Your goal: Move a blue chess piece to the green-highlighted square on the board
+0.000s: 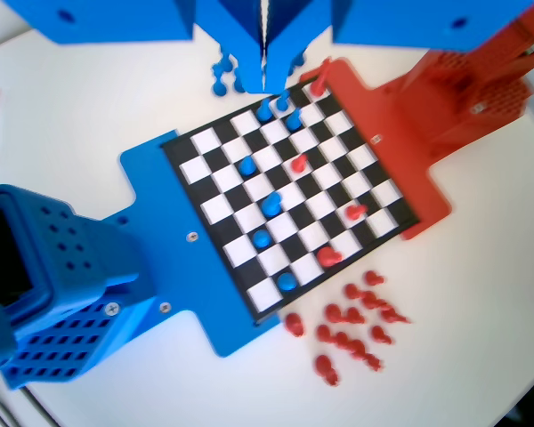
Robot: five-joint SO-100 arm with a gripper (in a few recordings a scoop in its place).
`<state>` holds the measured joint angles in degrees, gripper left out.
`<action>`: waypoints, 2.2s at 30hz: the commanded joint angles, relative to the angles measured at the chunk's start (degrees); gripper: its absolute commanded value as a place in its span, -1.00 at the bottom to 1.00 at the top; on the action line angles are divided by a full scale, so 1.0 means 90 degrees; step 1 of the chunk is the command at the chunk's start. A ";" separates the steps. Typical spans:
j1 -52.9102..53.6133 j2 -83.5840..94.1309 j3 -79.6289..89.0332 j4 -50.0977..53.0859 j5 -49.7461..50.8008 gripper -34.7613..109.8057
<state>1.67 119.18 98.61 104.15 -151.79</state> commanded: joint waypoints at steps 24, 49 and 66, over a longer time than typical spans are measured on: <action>0.1123 -0.1943 0.0742 -0.2285 0.0215 -0.33; 0.0557 -0.2832 0.2402 -0.4863 0.1055 -0.30; 0.0449 -0.2822 0.3262 -0.5762 0.1094 -0.30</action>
<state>5.89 92.11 127.18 53.17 -141.94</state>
